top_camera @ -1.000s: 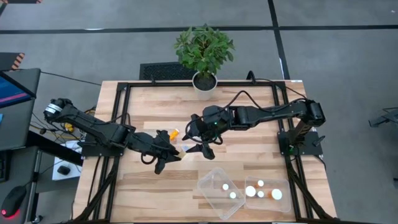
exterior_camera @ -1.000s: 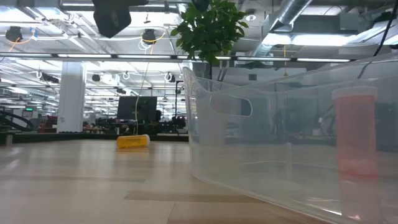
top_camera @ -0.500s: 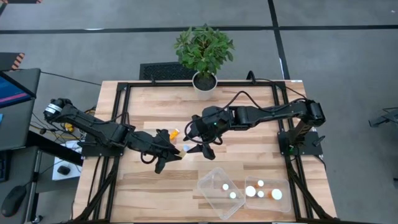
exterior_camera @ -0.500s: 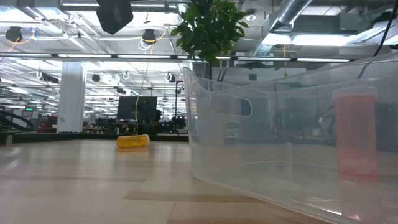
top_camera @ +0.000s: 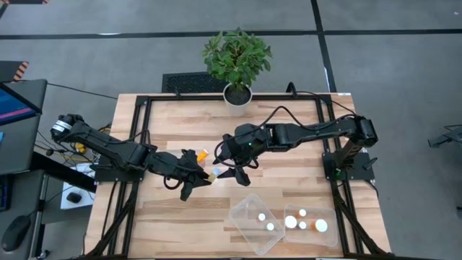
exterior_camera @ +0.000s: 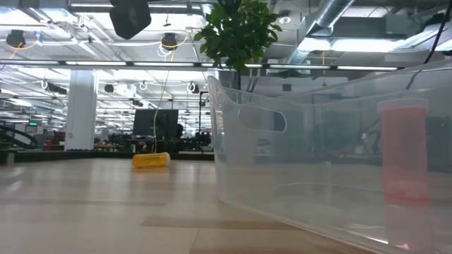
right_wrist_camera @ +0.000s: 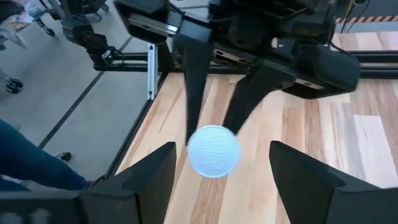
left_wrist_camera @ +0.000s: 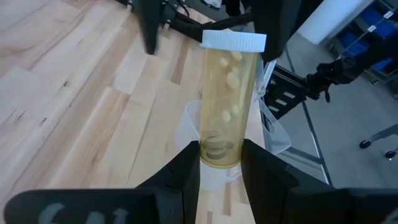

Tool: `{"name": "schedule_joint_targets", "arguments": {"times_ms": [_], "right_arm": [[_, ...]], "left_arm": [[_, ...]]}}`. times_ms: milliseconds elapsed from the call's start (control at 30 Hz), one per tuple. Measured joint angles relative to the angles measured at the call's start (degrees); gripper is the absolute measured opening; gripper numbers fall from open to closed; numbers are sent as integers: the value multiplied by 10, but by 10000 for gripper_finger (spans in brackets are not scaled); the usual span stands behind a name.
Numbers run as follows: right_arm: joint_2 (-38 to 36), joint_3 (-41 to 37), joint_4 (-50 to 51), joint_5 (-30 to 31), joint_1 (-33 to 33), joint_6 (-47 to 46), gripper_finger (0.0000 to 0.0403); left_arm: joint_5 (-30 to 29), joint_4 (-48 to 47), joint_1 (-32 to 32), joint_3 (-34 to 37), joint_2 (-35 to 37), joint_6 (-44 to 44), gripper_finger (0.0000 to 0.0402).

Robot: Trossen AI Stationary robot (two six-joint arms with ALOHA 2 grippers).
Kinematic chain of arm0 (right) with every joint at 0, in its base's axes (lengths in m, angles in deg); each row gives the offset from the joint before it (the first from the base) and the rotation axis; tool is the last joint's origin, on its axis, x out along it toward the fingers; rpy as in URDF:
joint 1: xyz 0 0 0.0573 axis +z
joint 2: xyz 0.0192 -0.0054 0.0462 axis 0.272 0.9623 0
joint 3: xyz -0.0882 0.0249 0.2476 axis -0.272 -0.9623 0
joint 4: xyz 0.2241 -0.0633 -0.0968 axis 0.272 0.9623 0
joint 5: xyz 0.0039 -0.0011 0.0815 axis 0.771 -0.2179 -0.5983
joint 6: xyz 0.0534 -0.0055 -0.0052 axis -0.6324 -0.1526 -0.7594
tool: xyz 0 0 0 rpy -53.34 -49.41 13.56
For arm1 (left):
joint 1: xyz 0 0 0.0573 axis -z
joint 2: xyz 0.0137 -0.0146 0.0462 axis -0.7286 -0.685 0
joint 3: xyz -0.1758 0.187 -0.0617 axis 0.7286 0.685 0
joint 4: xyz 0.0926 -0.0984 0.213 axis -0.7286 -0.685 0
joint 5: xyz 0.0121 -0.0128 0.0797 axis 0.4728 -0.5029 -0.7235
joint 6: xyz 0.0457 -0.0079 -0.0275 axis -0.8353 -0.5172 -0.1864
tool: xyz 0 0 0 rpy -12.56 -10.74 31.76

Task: Pick and place medicine bottles into bin by pill shape (circle, oval)
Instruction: Put the yellow pill bottle into the left transparent bin

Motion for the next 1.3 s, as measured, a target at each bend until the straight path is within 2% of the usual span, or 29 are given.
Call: {"name": "schedule_joint_targets", "arguments": {"times_ms": [133, 433, 933, 1100, 1300], "right_arm": [[0, 0, -1, 0, 2, 0, 253], [0, 0, -4, 0, 1, 0, 189], [0, 0, -4, -10, 1, 5, 106], [-1, 0, 3, -13, 1, 4, 105], [-15, 0, 34, -14, 1, 4, 107]], "left_arm": [[2, 0, 0, 0, 0, 0, 94], [1, 0, -2, 0, 0, 0, 94], [2, 3, -4, 0, 0, 13, 96], [8, 1, -3, -1, 0, 23, 138], [76, -2, 4, -1, 0, 68, 213]]}}
